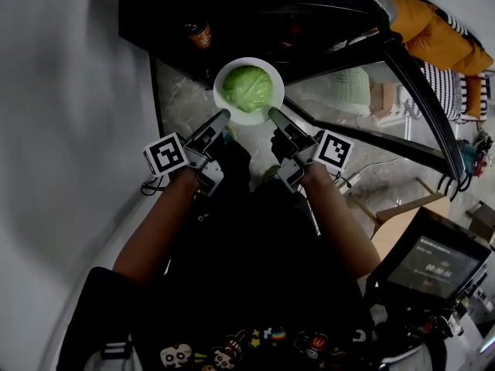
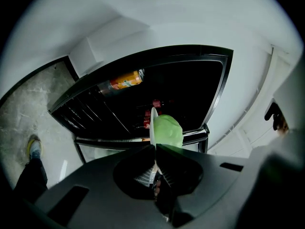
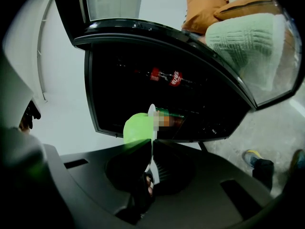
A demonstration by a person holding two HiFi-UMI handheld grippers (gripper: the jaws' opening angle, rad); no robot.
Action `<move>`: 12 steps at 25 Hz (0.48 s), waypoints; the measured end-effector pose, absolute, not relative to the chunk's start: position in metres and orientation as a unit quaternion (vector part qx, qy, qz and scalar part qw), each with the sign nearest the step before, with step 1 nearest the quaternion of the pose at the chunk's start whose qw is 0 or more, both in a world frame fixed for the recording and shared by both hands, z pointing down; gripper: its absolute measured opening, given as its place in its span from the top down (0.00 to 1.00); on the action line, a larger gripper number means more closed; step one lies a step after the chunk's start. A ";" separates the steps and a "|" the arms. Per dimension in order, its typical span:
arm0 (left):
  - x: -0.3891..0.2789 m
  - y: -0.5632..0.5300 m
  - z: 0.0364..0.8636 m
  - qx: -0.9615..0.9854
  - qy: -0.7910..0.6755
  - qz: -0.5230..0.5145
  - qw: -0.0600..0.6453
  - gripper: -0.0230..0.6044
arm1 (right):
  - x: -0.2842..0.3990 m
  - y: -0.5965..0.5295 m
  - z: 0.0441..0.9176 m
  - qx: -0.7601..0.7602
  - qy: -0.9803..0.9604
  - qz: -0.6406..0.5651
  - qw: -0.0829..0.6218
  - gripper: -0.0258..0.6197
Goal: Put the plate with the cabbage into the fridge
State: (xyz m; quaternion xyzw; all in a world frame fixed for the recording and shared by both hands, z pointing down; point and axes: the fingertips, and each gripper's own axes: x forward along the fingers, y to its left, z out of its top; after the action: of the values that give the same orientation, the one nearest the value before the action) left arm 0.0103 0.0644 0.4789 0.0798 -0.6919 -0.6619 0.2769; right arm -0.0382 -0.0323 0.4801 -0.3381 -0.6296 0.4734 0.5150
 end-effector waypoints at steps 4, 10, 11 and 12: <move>0.005 0.066 0.473 0.087 -0.697 -0.654 0.279 0.95 | -0.042 -0.030 0.474 -0.342 -0.631 0.477 0.507 0.93; 0.012 0.063 0.475 0.082 -0.695 -0.656 0.282 0.95 | -0.036 -0.027 0.472 -0.348 -0.618 0.492 0.505 0.93; 0.013 0.063 0.473 0.079 -0.693 -0.660 0.279 0.95 | -0.035 -0.027 0.473 -0.351 -0.617 0.490 0.506 0.93; 0.013 0.064 0.472 0.076 -0.692 -0.662 0.277 0.95 | -0.035 -0.027 0.473 -0.354 -0.617 0.488 0.507 0.93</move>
State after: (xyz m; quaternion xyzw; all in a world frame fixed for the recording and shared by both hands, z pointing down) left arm 0.0127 0.0636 0.4718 0.0759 -0.6923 -0.6618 0.2773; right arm -0.0352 -0.0270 0.4734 -0.3539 -0.6166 0.4877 0.5066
